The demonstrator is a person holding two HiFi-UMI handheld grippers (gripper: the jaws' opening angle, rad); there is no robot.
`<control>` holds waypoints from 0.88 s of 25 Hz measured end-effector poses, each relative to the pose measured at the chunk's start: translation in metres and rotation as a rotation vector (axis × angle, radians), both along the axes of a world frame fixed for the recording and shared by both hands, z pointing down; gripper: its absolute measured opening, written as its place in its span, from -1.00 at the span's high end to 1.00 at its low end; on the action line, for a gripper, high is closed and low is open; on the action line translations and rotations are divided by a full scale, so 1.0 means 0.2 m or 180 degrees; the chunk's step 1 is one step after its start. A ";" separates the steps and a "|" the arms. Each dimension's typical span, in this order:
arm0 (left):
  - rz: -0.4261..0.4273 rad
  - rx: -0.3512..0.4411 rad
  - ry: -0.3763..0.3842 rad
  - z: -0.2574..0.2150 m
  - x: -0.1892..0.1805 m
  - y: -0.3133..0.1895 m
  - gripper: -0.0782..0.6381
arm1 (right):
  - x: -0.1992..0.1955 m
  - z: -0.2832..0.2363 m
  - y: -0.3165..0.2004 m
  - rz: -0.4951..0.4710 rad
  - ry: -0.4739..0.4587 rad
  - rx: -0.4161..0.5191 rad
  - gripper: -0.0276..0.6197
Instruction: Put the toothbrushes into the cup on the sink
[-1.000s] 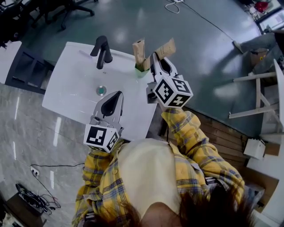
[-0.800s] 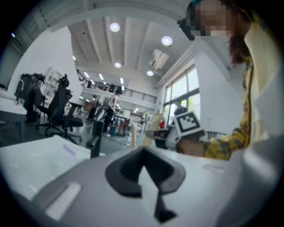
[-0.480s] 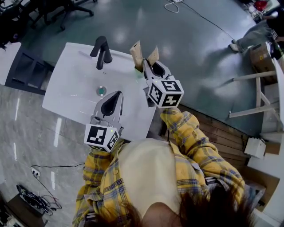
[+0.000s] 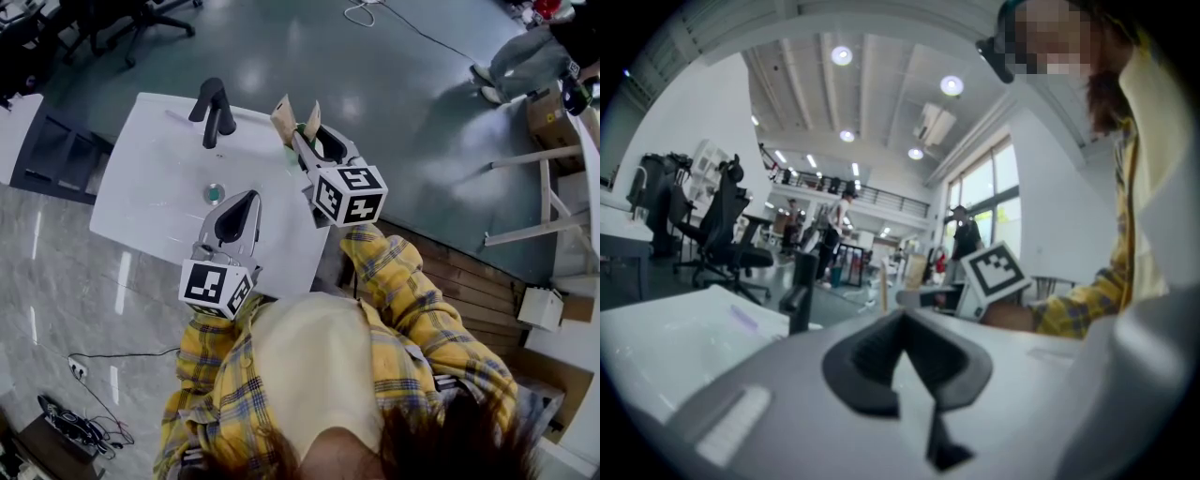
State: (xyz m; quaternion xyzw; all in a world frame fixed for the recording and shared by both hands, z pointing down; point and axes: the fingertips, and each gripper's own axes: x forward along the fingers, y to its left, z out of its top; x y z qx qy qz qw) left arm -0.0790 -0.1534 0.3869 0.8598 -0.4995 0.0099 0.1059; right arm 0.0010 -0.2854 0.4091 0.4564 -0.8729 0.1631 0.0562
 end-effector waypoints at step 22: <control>0.0053 0.0054 0.0040 -0.03 0.01 -0.02 0.77 | 0.11 -0.11 0.17 0.0001 -0.0029 0.0070 0.43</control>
